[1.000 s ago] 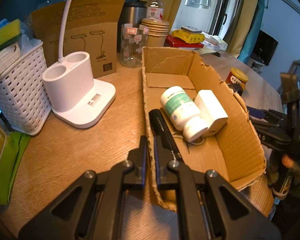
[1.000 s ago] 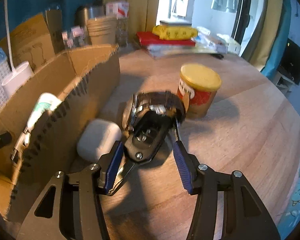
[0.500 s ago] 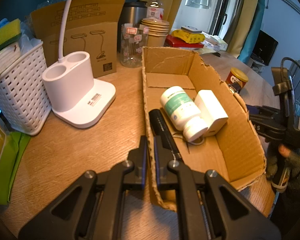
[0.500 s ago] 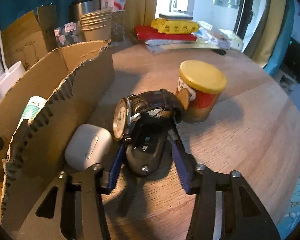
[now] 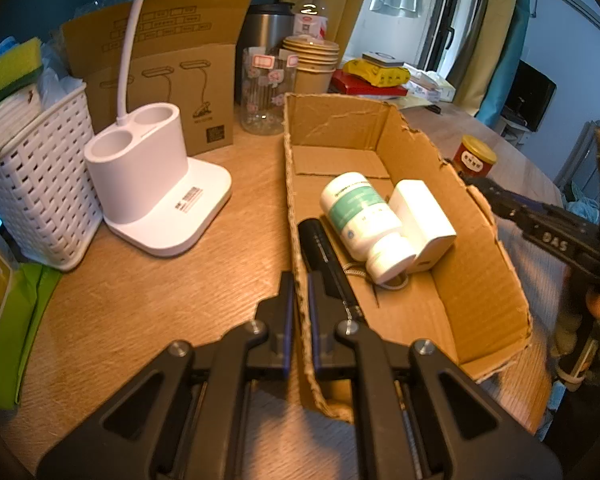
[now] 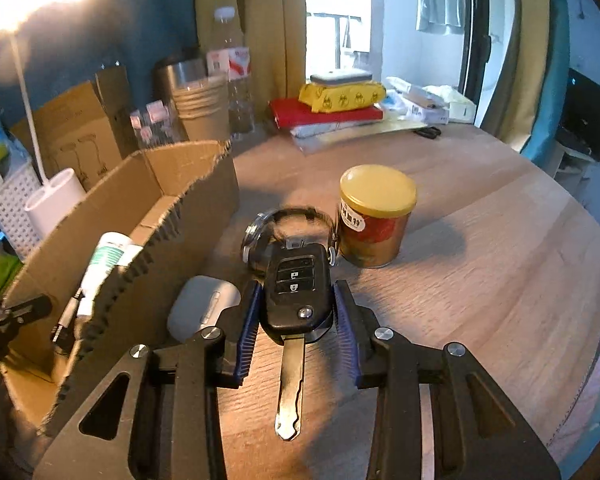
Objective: Organize rigid objects
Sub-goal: 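Carry the car key over the cardboard box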
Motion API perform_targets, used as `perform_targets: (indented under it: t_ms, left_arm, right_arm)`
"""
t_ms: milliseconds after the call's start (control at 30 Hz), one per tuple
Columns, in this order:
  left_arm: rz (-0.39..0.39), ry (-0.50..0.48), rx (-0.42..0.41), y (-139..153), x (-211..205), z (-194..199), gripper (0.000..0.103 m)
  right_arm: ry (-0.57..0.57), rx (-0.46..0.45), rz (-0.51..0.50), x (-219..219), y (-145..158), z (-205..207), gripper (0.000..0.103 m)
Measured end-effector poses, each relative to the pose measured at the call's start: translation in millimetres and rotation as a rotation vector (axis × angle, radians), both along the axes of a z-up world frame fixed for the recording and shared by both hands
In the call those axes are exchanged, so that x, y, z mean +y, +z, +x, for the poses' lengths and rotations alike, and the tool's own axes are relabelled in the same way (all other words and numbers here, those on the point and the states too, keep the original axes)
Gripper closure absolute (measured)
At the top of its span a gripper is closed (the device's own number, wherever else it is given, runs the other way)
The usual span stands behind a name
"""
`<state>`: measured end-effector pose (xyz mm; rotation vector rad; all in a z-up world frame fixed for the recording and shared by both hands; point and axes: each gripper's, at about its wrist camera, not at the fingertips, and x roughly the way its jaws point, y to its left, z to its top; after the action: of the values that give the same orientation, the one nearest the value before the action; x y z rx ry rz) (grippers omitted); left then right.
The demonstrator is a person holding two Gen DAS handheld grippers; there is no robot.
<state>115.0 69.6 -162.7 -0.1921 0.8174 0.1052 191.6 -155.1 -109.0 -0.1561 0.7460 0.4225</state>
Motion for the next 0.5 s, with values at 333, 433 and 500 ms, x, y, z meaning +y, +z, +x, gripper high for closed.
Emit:
perform_targets:
  t_ms: [333, 433, 500]
  left_arm:
    - [0.0, 0.0, 0.0, 0, 0, 0, 0.096]
    - [-0.001, 0.0, 0.0, 0, 0, 0, 0.096]
    - [0.0, 0.0, 0.0, 0, 0, 0, 0.096]
  right_arm:
    - [-0.002, -0.065, 0.047, -9, 27, -16, 0.065]
    - [-0.003, -0.076, 0.056, -11, 33, -18, 0.065]
    - [0.002, -0.083, 0.063, -12, 38, -20, 0.065]
